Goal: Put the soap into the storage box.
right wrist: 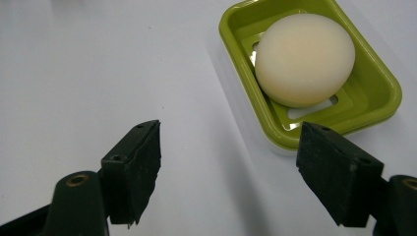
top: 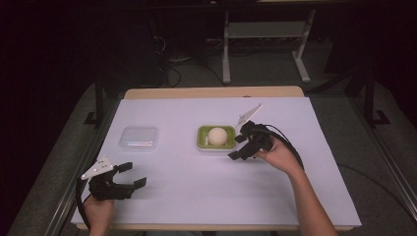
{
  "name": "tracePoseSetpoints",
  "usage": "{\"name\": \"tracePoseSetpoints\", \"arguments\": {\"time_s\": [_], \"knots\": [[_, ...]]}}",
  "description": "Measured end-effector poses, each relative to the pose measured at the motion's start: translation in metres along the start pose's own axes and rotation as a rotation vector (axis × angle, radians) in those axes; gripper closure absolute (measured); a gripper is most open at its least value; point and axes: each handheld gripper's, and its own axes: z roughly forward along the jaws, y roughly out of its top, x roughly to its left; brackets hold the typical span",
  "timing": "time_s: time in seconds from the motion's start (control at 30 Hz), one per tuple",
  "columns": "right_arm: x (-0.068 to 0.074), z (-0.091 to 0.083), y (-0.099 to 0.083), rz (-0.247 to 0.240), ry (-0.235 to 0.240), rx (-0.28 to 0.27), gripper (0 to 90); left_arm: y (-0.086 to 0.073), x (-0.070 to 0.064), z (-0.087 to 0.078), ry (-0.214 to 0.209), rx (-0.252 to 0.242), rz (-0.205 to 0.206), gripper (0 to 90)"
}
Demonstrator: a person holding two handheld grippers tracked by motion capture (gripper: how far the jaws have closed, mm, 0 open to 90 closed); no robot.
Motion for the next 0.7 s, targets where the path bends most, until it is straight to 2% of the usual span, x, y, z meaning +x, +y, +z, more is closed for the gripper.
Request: {"name": "tracePoseSetpoints", "arguments": {"time_s": [0.33, 0.7], "knots": [[0.004, -0.006, -0.013, 0.012, -0.002, 0.001, 24.1, 0.000, 0.000, 0.000, -0.001, 0.001, 0.003, 13.2], [0.014, -0.016, -0.028, 0.028, -0.006, -0.014, 24.1, 0.000, 0.000, 0.000, 0.000, -0.010, 0.003, 13.2]]}}
